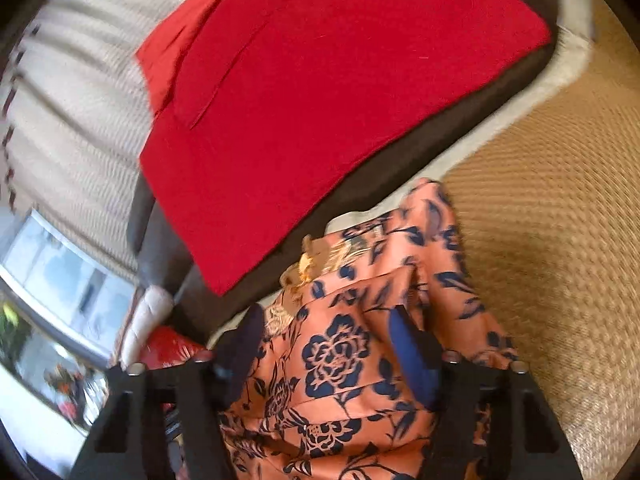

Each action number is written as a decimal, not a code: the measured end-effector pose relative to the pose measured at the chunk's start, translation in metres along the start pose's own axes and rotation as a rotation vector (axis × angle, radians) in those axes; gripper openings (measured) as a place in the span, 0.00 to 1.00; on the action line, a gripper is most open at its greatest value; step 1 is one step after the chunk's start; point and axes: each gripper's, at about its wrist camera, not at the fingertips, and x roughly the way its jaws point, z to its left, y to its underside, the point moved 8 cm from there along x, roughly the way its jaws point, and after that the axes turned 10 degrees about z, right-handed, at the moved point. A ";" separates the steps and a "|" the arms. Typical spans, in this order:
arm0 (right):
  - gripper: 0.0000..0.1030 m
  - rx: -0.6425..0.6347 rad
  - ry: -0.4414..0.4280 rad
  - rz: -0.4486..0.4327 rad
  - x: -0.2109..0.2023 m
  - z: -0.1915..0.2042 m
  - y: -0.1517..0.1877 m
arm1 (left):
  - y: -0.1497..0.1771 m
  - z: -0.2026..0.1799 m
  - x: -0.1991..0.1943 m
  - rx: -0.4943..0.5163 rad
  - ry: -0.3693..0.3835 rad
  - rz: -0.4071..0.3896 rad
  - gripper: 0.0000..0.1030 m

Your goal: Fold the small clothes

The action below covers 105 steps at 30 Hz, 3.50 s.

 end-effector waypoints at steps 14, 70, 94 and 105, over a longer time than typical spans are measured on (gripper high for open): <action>0.45 -0.002 0.153 0.025 0.035 -0.008 0.010 | -0.011 0.027 0.002 -0.065 -0.005 -0.034 0.67; 0.82 0.056 0.249 0.235 -0.103 -0.075 0.200 | 0.237 0.118 -0.073 0.057 0.090 0.107 0.82; 0.67 0.119 0.455 0.317 -0.031 -0.072 0.251 | 0.310 0.131 -0.049 0.008 0.276 0.312 0.47; 0.56 0.156 0.392 0.354 -0.037 -0.085 0.260 | 0.293 0.131 -0.043 -0.030 0.323 0.309 0.12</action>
